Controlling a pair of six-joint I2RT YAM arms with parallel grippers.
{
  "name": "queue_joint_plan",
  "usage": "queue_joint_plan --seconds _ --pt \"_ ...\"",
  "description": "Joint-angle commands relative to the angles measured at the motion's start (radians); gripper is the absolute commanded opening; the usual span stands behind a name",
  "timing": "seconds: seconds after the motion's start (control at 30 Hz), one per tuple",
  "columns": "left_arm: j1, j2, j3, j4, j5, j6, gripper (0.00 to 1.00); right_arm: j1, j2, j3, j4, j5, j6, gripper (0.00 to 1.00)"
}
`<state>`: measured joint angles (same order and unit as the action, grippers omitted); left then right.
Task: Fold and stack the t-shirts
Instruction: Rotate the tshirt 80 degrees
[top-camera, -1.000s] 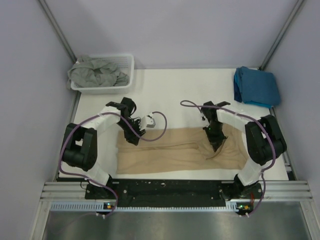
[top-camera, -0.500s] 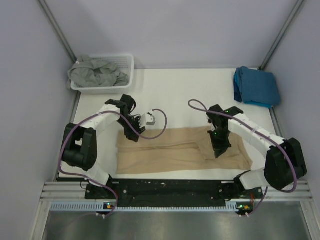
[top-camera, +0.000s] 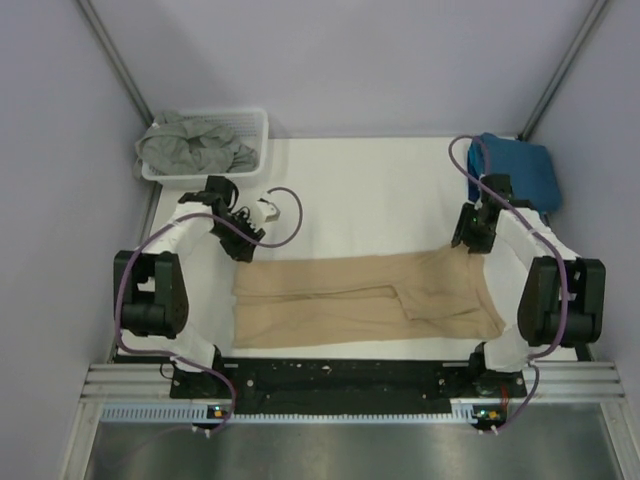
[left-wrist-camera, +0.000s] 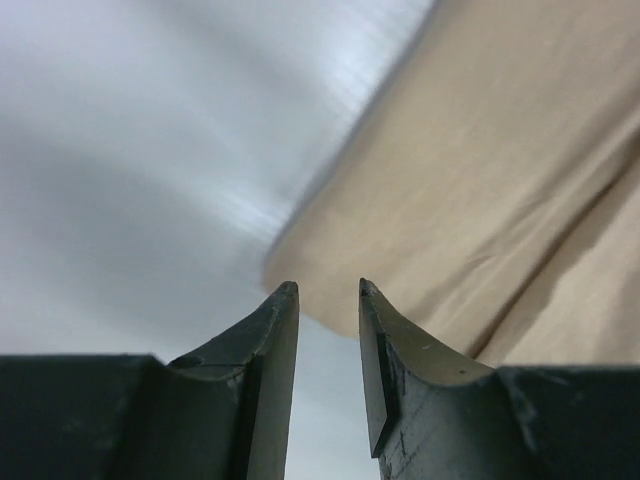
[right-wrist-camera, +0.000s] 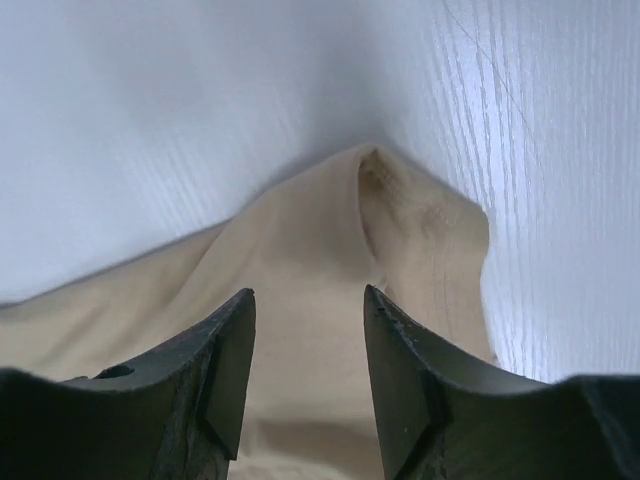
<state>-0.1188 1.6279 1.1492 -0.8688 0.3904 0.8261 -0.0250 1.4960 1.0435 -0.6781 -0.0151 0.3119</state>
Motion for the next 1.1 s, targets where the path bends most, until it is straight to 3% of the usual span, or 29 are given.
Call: queue_joint_plan --seconds 0.0,0.27,0.4,0.57,0.67,0.77,0.9,0.97,1.07 --pt "0.051 0.024 0.020 0.059 -0.050 -0.042 0.36 -0.050 0.107 -0.054 0.215 -0.060 -0.033 0.45" --pt "0.106 0.081 -0.072 0.097 -0.137 -0.073 0.36 -0.050 0.348 0.094 0.259 -0.088 -0.062 0.15" --pt "0.113 0.047 -0.146 0.100 -0.177 -0.068 0.36 -0.017 0.510 0.301 0.215 -0.154 -0.071 0.15" --pt "0.145 -0.020 -0.206 0.036 -0.173 -0.064 0.36 0.053 0.668 0.599 0.155 -0.210 -0.071 0.22" --pt "0.145 -0.091 -0.200 -0.038 -0.151 -0.042 0.36 0.054 0.659 0.713 0.124 -0.210 -0.068 0.31" --pt "0.145 -0.149 -0.149 -0.120 -0.108 -0.021 0.36 0.056 0.560 0.696 0.095 -0.146 -0.112 0.36" --pt "0.143 -0.174 -0.062 -0.144 -0.027 -0.030 0.36 0.056 0.376 0.528 0.101 -0.017 -0.149 0.39" --pt "0.137 -0.162 -0.039 -0.121 0.017 -0.038 0.36 0.056 0.310 0.430 0.114 -0.017 -0.148 0.35" --pt "0.087 -0.108 -0.028 -0.055 0.007 -0.062 0.36 0.051 0.273 0.279 0.141 -0.034 -0.128 0.18"
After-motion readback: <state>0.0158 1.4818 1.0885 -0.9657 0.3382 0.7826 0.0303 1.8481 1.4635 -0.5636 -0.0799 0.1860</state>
